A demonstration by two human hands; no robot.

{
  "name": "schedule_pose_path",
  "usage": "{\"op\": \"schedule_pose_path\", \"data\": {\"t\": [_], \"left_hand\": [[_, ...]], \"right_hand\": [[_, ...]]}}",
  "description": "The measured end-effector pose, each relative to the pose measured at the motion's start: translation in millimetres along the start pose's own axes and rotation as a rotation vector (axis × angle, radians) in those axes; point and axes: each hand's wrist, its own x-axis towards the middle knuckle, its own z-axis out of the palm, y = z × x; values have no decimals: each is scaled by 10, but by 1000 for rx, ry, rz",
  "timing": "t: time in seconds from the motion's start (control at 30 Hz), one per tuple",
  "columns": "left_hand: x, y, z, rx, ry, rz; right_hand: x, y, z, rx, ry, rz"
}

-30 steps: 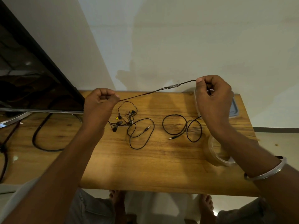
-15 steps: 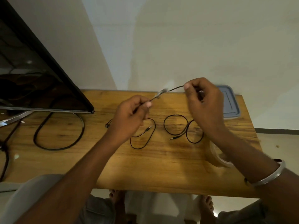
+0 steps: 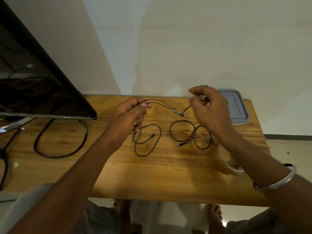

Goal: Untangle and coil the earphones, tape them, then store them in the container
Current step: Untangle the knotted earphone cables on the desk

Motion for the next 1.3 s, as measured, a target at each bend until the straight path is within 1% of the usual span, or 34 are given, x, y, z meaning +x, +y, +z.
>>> {"op": "schedule_pose_path", "data": {"t": [0.1, 0.13, 0.17, 0.23, 0.27, 0.3, 0.4, 0.5, 0.57, 0.67, 0.73, 0.77, 0.83, 0.9, 0.97, 1.0, 1.07, 1.13, 1.2, 1.3], "left_hand": [[51, 52, -106, -79, 48, -39], [58, 44, -133, -66, 63, -28], [46, 27, -151, 11, 88, 5], [13, -11, -166, 303, 140, 96], [-1, -28, -168, 429, 147, 129], [-1, -53, -176, 499, 147, 145], [17, -60, -220, 520, 119, 147], [13, -60, -215, 615, 62, 193], [30, -76, -235, 642, 61, 195], [44, -110, -276, 631, 56, 144], [8, -121, -245, 631, -10, 103], [-20, -130, -209, 650, -48, 114], [-73, -138, -99, 656, -97, 168], [-102, -125, 22, 604, -123, 243], [-109, -146, 106, 562, -167, 330], [-109, -162, 131, 536, -191, 345], [-112, -163, 164, 439, -200, 318], [-105, -161, 172, 298, -170, 263], [-88, -134, 142, 211, -158, 190], [-53, -112, 79, 194, -143, 78]], "right_hand": [[21, -45, -45, -179, -69, -132], [30, -41, -57, -203, -78, -161], [35, -36, -66, -211, -75, -189], [44, -21, -73, -216, -51, -219], [56, -6, -75, -212, -29, -215], [72, 10, -83, -199, 0, -196], [122, 65, -108, -117, 105, -104], [122, 110, -108, -106, 152, -35], [128, 117, -114, -94, 183, -10], [139, 86, -129, -18, 196, -8], [107, 18, -114, 22, 121, -50], [74, -27, -91, 28, 62, -87], [-6, -120, -28, 11, -52, -196], [-71, -184, 27, 4, -140, -310], [-108, -220, 57, 25, -196, -368], [-115, -228, 63, 35, -205, -378], [-114, -218, 67, 32, -171, -371], [-98, -186, 60, 15, -99, -320], [-64, -147, 44, 29, -14, -222], [42, -42, -37, 34, 129, -37]]}}
